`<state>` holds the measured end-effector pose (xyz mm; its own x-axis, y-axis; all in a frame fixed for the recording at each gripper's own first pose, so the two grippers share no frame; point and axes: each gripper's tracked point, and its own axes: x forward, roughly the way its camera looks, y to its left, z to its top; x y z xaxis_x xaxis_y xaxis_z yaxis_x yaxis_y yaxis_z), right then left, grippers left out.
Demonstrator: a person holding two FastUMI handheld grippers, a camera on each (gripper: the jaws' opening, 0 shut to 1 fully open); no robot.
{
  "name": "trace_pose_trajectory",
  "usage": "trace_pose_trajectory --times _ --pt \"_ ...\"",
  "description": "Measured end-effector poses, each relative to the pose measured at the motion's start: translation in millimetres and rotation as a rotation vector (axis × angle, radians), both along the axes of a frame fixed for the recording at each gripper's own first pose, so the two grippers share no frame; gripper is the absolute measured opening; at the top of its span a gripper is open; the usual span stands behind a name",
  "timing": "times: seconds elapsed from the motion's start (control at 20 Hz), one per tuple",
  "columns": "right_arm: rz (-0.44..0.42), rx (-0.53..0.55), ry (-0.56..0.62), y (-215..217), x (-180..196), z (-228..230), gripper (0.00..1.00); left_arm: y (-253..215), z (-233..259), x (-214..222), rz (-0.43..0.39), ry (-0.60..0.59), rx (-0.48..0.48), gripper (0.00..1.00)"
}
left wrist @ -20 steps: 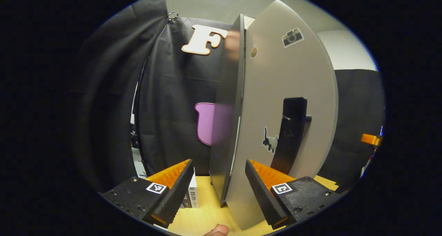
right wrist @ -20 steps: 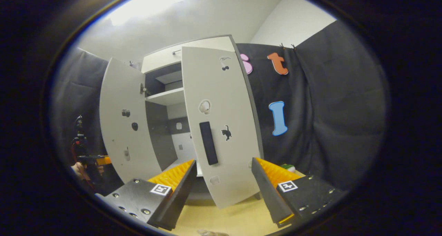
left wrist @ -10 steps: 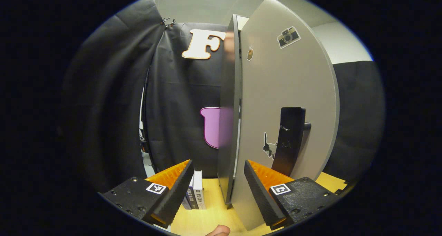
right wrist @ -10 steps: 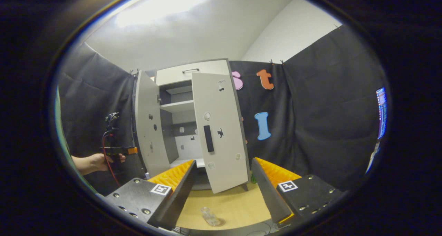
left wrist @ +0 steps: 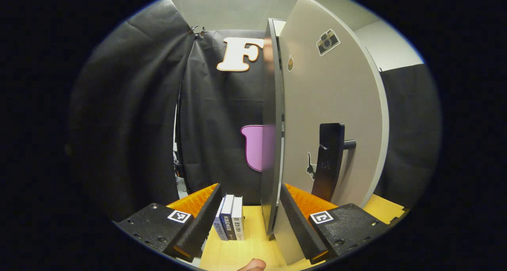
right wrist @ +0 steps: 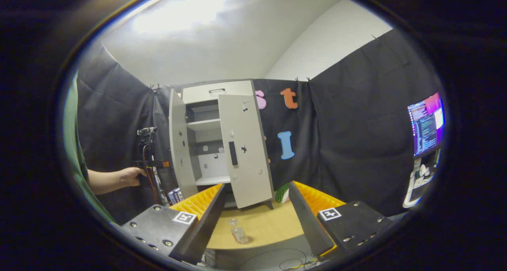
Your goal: Grasp the bottle in the cabinet with the left hand and place it on the coaster, then close the right door with the right hand and the left door with the left hand.
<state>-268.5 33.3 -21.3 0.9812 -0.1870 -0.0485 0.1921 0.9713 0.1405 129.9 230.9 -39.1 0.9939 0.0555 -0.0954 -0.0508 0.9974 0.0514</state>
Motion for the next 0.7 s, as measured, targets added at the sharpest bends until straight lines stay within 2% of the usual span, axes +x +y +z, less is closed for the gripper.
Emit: trace_pose_trajectory --times 0.15,0.35,0.4,0.55,0.6,0.65,0.7 --pt "0.009 -0.004 -0.013 0 5 6 0.96 -3 0 0 0.015 0.006 0.001 0.94" --pt "0.014 -0.003 -0.022 -1 22 12 0.97 -23 -4 1 0.0 0.016 -0.049 0.93" --pt "0.013 -0.002 -0.016 -1 27 12 0.96 -28 -4 1 -0.003 0.016 -0.046 0.89" --pt "0.03 -0.017 0.009 -1 46 7 0.96 -43 -2 3 0.002 -0.001 -0.026 0.88" --pt "0.035 -0.027 0.018 -1 53 5 0.96 -49 -1 5 -0.003 -0.01 -0.015 0.93" --pt "0.037 -0.04 0.022 -1 59 5 0.97 -55 0 7 -0.012 -0.014 0.0 0.88" --pt "0.038 -0.049 0.026 -2 65 3 0.97 -59 1 8 -0.018 -0.022 0.014 0.88"
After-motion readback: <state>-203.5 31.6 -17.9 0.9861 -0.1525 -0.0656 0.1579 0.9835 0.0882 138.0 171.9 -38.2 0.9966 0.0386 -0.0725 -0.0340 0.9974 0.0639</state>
